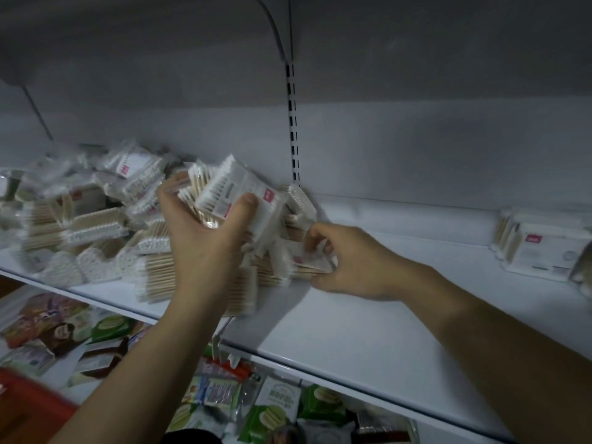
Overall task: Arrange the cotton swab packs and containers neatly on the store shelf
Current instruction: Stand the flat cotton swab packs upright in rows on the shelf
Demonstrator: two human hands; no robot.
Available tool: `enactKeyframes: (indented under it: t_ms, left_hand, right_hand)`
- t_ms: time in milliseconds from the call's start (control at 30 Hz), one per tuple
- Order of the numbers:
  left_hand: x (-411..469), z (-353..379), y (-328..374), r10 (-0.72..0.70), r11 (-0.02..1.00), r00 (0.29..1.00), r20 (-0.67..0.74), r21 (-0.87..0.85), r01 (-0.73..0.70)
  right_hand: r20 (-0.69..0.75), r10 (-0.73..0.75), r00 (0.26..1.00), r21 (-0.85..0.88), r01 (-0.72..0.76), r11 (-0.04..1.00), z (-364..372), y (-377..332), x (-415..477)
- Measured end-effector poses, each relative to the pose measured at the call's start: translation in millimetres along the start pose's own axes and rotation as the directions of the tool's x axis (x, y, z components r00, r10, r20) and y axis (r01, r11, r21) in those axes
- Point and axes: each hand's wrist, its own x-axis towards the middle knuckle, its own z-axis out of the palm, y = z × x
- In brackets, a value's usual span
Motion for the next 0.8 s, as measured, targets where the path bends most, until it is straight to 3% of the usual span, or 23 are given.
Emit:
enactKeyframes:
  t_ms: [100, 167, 233, 367, 500, 700, 800]
  left_hand:
    - [3.4, -1.7, -3.5, 0.022, 1.000, 0.999, -0.046, -0.004, -0.022]
    - [6.2, -3.3, -5.9, 0.037, 0.999, 0.997, -0.066, 0.004, -0.036]
    - [6.6, -2.1, -8.1, 0.046, 0.999, 0.998, -0.052, 0.015, -0.045]
    - [-2.5, 8.6, -6.6, 0.036, 0.999, 0.999, 0.029, 0.021, -0.036]
    - [-4.3, 9.3, 3.7, -0.063, 0.993, 0.991, 0.115, -0.091, 0.074]
    - [-3.3, 1.2, 11.8, -0.127, 0.964, 0.979, 0.158, -0.214, 0.159]
    - [4.9, -16.4, 12.6, -0.078, 0.979, 0.995, 0.056, -0.186, 0.087]
  right_hand:
    - [-0.146, 0.101, 0.984, 0.317, -0.050, 0.947, -11.0, -4.6, 2.4]
    - [-0.235, 0.127, 0.964, 0.497, 0.007, 0.867, -23.0, -11.9, 3.9]
    - [-0.302, 0.070, 0.951, 0.511, 0.100, 0.853, -30.8, -29.5, 2.2]
    - [-0.303, -0.030, 0.953, 0.495, 0.184, 0.849, -22.1, -68.6, -2.6]
    - [-0.374, -0.045, 0.926, 0.443, 0.221, 0.869, -14.9, -74.7, 0.8]
    - [-0.275, -0.165, 0.947, 0.559, 0.297, 0.774, -14.7, -85.4, 4.4]
    - [-0.309, 0.017, 0.951, 0.721, 0.223, 0.656, -5.3, -93.2, 12.7]
